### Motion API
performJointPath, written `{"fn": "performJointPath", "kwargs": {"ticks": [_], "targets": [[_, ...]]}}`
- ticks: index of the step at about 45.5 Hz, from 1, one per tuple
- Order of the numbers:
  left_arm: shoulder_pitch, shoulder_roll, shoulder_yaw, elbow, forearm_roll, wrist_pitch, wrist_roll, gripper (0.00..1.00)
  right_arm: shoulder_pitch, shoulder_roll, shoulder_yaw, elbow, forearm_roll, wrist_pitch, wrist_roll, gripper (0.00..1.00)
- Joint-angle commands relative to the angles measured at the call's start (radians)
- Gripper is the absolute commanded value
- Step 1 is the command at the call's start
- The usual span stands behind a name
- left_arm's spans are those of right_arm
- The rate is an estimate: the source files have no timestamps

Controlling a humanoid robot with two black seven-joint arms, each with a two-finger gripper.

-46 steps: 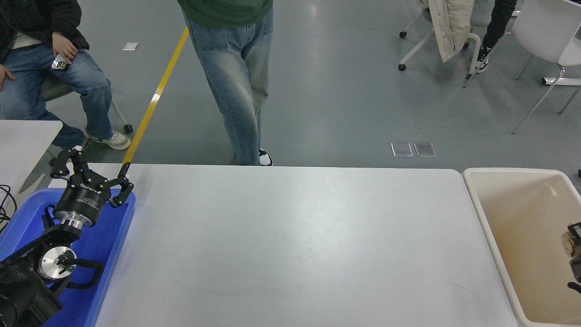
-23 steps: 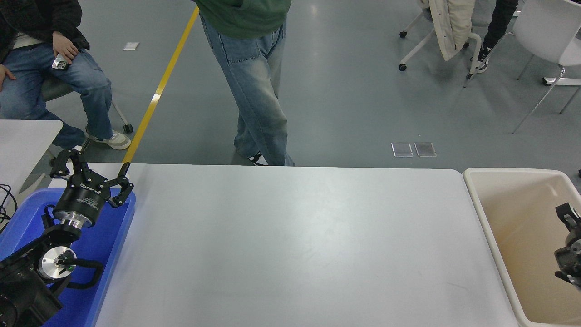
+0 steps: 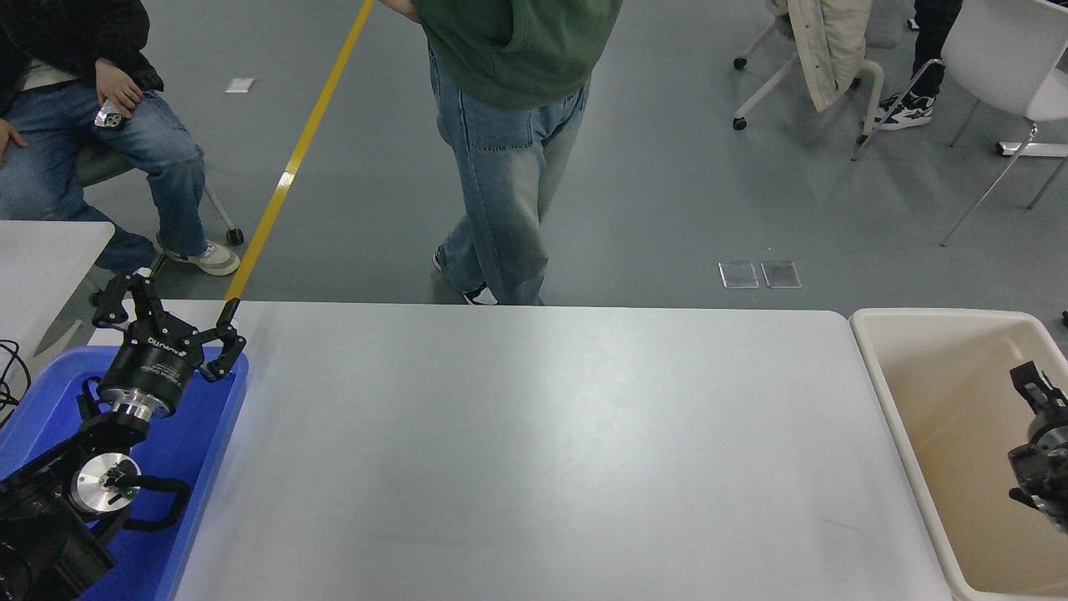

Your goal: Clean the table surface

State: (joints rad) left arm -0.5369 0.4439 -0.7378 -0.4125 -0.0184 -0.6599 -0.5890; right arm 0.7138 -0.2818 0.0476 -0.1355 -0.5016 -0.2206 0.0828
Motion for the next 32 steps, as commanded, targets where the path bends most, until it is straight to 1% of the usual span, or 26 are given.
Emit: {"fn": "performJointPath", "kwargs": {"ticks": [1, 15, 20, 23, 28, 30, 32], "targets": [[0.0, -0.001, 0.0, 0.0, 0.0, 0.0, 0.0, 1.0, 0.018, 0.003, 0.001, 0.002, 0.002, 0.004, 0.0, 1.0], [0.0, 0.001, 0.0, 0.0, 0.0, 0.0, 0.0, 1.0, 0.036, 0.001, 0.012, 0.014, 0.002, 0.003, 0.0, 1.0], [0.0, -0.001, 0.0, 0.0, 0.0, 0.0, 0.0, 1.0, 0.088, 0.003, 0.028, 0.013, 0.023, 0.003, -0.002, 1.0], [0.0, 0.001, 0.0, 0.0, 0.0, 0.0, 0.0, 1.0, 0.121, 0.009, 0.032, 0.008, 0.105, 0.001, -0.003, 1.0], [0.0, 0.001, 0.0, 0.0, 0.0, 0.0, 0.0, 1.0, 0.179, 0.021, 0.04, 0.004, 0.331, 0.023, -0.006, 1.0], [0.0, 0.001, 0.0, 0.0, 0.0, 0.0, 0.0, 1.0, 0.185, 0.021, 0.026, 0.004, 0.394, 0.065, -0.005, 1.0], [0.0, 0.001, 0.0, 0.0, 0.0, 0.0, 0.0, 1.0, 0.194, 0.021, 0.041, 0.004, 0.438, 0.137, -0.003, 1.0]]}}
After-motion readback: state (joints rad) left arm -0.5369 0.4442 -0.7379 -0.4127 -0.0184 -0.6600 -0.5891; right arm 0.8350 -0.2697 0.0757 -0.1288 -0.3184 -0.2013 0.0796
